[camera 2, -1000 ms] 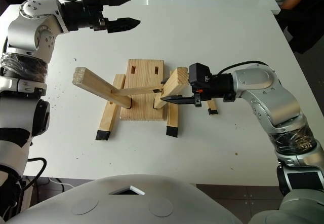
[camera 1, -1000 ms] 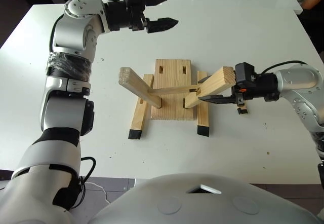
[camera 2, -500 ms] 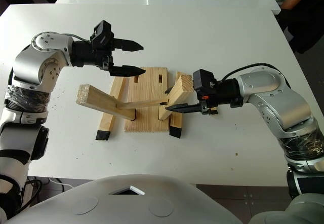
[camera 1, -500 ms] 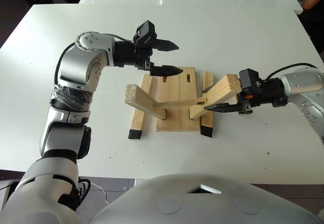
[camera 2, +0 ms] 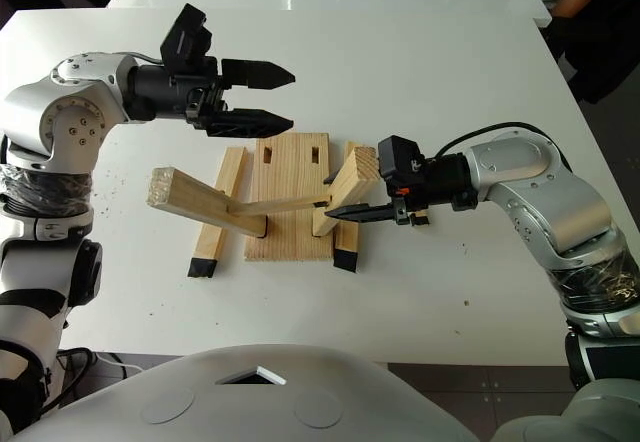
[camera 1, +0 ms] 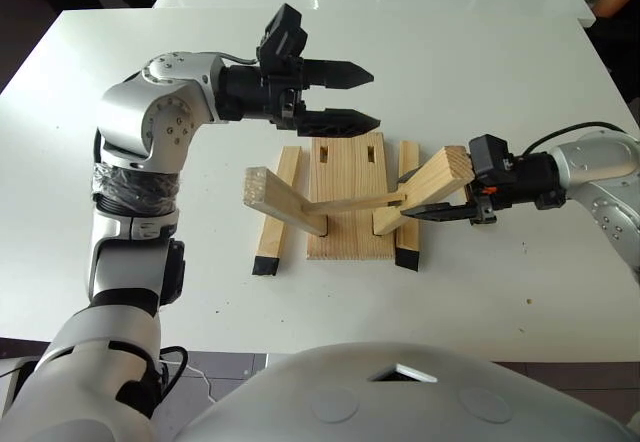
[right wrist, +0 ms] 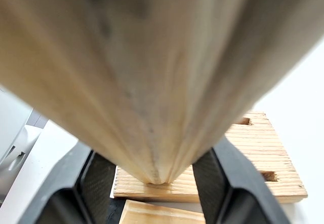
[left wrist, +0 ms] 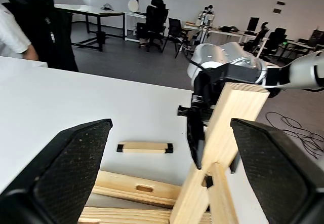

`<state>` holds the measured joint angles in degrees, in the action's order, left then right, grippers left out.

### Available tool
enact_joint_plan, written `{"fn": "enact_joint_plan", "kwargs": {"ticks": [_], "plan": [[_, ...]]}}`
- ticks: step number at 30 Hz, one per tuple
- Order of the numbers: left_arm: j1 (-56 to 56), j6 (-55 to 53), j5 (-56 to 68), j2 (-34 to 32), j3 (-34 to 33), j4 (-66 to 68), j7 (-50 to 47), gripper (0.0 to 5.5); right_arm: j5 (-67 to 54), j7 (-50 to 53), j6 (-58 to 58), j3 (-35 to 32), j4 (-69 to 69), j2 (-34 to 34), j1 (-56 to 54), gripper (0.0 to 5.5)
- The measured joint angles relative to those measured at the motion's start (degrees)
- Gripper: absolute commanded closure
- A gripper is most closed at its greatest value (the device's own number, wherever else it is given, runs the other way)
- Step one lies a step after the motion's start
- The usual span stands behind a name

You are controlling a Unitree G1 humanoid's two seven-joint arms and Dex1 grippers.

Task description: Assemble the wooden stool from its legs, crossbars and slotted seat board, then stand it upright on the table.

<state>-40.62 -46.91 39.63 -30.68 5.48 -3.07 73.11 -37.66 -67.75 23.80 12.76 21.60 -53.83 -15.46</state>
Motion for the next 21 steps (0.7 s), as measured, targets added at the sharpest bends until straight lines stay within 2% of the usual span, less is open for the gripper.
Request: {"fn": "enact_joint_plan", "kwargs": {"ticks": [10, 21], "plan": [[0.9, 5.6, -6.3, -1.6, 10.2, -1.6, 4.8, 1.16, 0.0, 0.6, 0.0, 0.3, 0.4, 0.1, 0.1, 3.47], [3.4, 9.5, -11.3, -1.6, 14.9, 1.2, 6.4, 1.16, 0.2, 1.1, -0.2, 0.7, 0.7, 0.3, 0.2, 3.47]]}}
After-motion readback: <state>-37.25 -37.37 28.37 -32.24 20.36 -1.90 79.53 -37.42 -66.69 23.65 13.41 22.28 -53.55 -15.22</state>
